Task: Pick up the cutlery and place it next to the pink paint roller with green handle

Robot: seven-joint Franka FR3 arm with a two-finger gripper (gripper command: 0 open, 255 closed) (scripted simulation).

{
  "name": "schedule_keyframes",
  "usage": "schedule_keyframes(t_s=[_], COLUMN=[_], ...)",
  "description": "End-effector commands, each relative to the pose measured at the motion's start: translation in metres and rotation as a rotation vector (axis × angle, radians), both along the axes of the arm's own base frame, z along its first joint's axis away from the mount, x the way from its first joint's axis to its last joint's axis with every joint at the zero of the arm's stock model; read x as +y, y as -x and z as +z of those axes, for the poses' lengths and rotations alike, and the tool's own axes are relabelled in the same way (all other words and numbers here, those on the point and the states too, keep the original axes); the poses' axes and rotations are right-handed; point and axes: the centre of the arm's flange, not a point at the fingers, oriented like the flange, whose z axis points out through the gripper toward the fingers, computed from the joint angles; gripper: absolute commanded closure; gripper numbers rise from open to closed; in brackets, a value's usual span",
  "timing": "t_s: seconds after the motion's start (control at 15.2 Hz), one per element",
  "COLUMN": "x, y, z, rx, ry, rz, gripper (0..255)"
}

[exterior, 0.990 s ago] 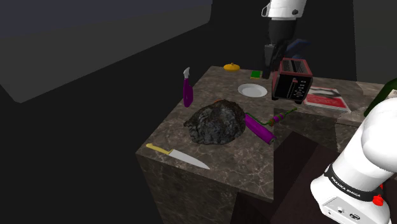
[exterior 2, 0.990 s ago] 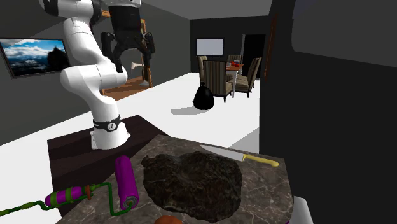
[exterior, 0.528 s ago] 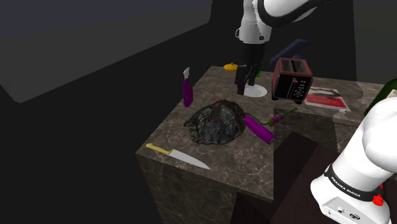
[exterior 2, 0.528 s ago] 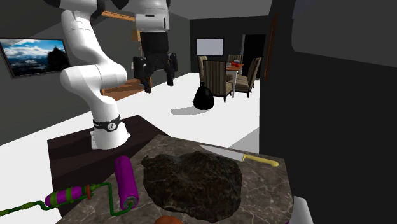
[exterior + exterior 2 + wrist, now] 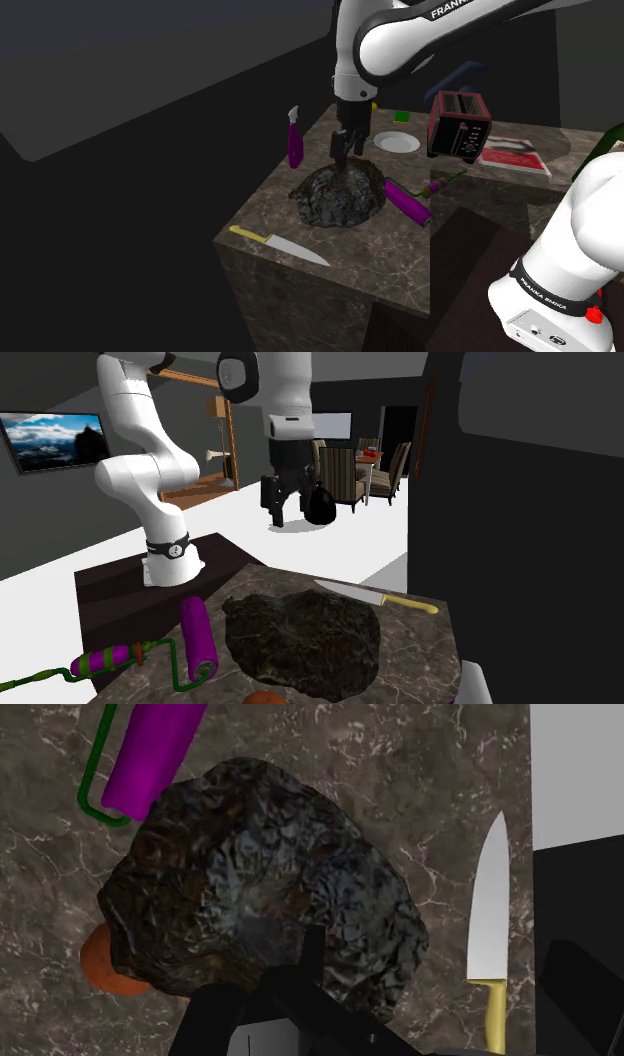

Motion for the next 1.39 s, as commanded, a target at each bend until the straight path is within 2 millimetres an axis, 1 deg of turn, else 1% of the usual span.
schedule_keyframes(t_s=[0.0,0.66,1.32], x=[0.021,0.105,0.193], y=[-0.015,-0.079,-0.14], z=[-0.017,-0.095,-0.171], rx=[-0.002,-0.01,-0.017], ry=[-0.002,-0.006,-0.009], rz=[0.012,0.075,0.138], gripper=[0,0,0])
